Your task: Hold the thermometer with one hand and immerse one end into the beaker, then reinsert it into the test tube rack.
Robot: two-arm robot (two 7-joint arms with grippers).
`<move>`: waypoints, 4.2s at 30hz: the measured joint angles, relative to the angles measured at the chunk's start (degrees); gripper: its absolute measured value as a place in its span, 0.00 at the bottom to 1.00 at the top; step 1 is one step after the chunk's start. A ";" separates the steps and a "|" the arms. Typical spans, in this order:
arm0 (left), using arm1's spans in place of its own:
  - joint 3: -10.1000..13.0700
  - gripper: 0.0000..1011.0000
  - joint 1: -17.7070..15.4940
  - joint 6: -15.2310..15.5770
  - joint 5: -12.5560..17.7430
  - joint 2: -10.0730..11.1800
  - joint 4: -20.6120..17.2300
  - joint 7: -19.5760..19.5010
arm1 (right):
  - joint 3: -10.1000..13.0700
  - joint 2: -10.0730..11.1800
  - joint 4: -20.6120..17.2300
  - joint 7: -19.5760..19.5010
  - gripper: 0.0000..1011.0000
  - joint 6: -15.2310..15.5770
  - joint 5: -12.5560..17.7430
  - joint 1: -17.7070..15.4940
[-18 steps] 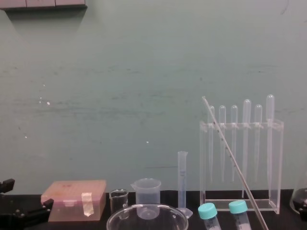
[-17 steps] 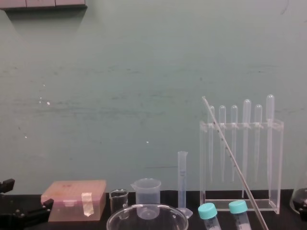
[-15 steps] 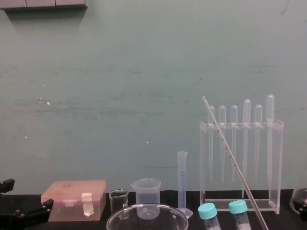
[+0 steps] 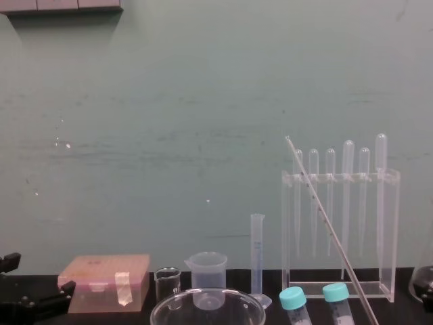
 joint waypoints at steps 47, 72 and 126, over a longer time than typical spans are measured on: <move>0.00 1.00 0.00 0.00 0.00 0.00 0.00 0.00 | 6.92 -1.16 -7.13 5.21 0.99 8.00 12.82 -2.38; 0.00 1.00 0.00 0.00 0.00 0.00 0.00 0.00 | 5.31 4.10 -17.88 23.72 0.99 32.25 30.97 8.09; 0.00 1.00 0.00 0.00 0.00 0.00 0.00 0.00 | -6.30 -0.30 -6.81 27.28 0.43 32.17 23.74 21.02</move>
